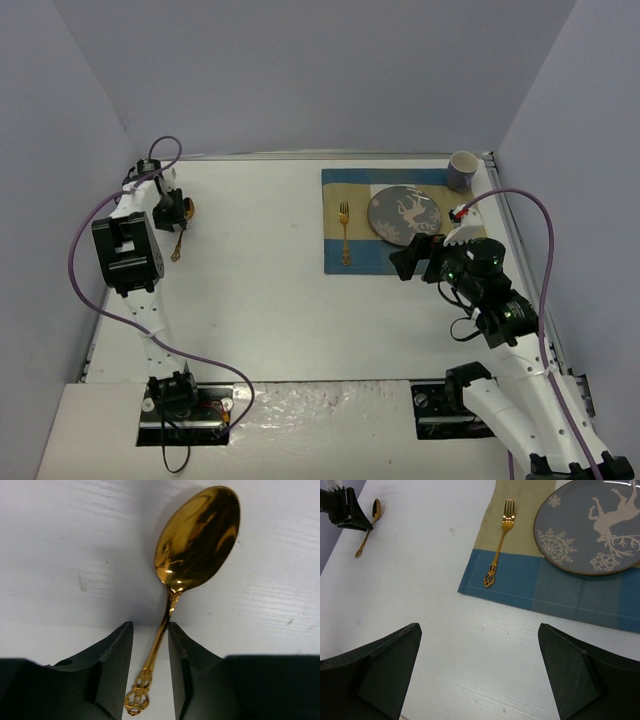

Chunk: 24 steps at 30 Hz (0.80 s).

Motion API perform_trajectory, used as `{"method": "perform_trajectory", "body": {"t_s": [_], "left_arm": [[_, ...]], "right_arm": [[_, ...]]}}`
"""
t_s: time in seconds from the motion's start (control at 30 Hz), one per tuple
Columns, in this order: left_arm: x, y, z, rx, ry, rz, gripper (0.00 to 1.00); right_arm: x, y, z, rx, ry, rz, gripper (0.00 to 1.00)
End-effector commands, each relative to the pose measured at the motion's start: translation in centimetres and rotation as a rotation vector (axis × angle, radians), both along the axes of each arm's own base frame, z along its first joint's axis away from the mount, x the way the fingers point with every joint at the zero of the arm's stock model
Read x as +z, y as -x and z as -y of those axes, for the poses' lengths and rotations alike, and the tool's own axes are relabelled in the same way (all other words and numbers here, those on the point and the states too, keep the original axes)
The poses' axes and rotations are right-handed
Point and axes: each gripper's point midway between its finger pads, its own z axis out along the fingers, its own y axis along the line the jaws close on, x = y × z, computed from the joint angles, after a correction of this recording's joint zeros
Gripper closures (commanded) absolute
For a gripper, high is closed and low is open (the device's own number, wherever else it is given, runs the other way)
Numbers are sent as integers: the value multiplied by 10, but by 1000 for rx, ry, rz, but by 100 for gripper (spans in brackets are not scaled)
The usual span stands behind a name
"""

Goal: Set the dinner table for one person

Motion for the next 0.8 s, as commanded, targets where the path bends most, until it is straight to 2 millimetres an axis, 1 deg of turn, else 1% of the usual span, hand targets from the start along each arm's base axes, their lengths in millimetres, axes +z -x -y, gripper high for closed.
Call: {"method": "perform_trajectory", "body": {"t_s": [0.0,0.13,0.23,0.3,0.43,0.47,0.53,0.6,0.7,0.77], "left_arm": [[-7,-8,16,-25,52,15,73],[-8,-14,24,-35,58,19,75],[-12,-15,28,-33,62,15,79],[-16,-14,34,-32,76,5,87],[-19,-12,44,-33,81,5,98],[-19,-11,46,-30,85,5,100],[-23,-5,53,-12,100,-12,100],[-20,-1,61,3,111,-24,100],[-6,11,77,55,81,-36,100],[5,17,92,100,89,-35,100]], "right_arm": [[27,-10,-10,29,-46,88,0],[23,-10,-11,34,-48,78,0],[21,-10,-11,34,-45,74,0],[19,-11,-11,35,-42,70,0],[17,-11,-13,44,-50,62,0],[16,-11,-14,47,-53,62,0],[15,-11,-15,51,-56,60,0],[13,-11,-16,56,-57,57,0],[7,-13,-19,67,-61,44,0],[4,-14,-23,82,-77,40,0]]}}
